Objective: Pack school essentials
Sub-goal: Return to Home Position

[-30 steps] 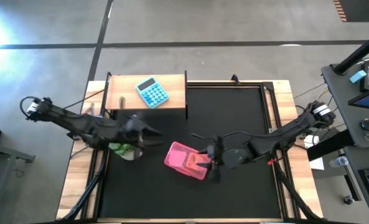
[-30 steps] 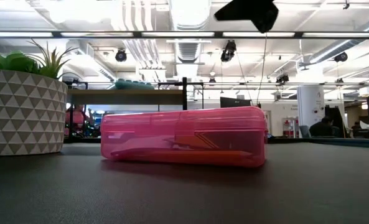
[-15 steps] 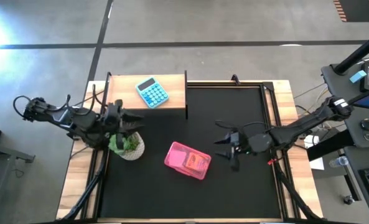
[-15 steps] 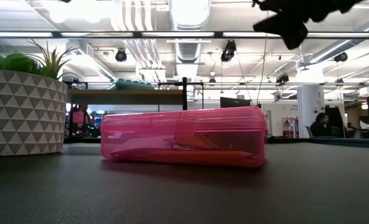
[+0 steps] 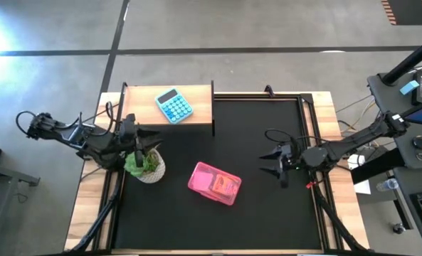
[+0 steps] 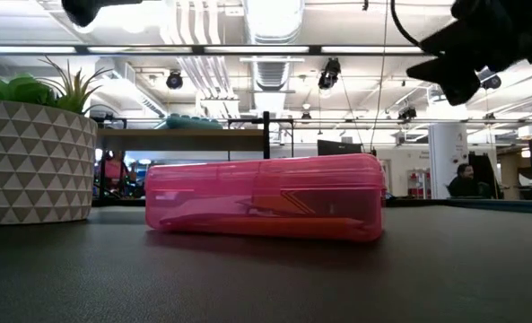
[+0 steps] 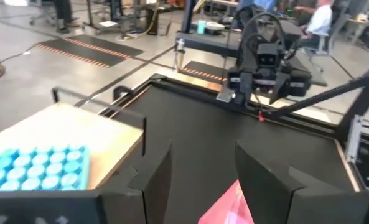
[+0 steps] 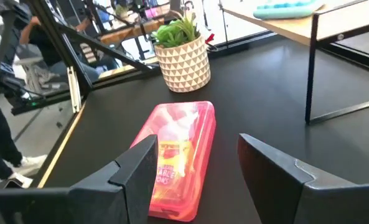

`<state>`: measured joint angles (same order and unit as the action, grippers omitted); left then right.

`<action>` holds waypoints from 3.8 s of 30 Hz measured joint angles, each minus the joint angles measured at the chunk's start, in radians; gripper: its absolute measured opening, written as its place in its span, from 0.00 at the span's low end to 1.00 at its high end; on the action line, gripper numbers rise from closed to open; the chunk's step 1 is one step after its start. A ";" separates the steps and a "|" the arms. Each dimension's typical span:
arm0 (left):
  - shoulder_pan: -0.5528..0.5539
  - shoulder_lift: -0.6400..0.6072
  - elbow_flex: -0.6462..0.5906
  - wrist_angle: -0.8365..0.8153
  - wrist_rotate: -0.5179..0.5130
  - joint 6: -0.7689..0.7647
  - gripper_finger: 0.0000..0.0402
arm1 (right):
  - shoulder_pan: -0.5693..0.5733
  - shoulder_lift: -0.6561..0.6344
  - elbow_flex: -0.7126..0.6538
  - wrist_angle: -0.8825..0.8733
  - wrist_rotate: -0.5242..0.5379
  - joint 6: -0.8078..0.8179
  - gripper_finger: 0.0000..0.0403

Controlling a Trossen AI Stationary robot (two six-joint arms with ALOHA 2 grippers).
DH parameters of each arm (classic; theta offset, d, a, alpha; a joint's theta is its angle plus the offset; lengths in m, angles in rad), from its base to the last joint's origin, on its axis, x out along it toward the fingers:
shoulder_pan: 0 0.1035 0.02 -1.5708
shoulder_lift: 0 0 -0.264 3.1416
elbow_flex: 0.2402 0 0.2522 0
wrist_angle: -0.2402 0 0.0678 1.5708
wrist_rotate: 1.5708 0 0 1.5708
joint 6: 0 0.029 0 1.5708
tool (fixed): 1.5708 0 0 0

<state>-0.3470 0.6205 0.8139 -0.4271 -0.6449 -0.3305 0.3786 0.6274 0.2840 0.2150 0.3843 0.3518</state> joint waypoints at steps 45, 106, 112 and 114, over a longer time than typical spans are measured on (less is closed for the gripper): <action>0.000 -0.178 -0.804 1.052 -0.053 -0.075 0.39 | 0.000 -0.156 -0.272 0.081 0.009 0.166 0.52; 0.000 -0.222 -0.810 1.045 -0.052 0.131 0.39 | 0.000 -0.155 -0.273 0.080 0.008 0.165 0.52; 0.000 -0.214 -0.810 1.045 -0.052 0.130 0.39 | 0.000 -0.155 -0.273 0.080 0.009 0.165 0.52; 0.000 -0.214 -0.810 1.045 -0.052 0.130 0.39 | 0.000 -0.155 -0.273 0.080 0.008 0.165 0.52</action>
<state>-0.3470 0.4065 0.0044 0.6182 -0.6968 -0.2005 0.3786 0.4721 0.0105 0.2955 0.3927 0.5163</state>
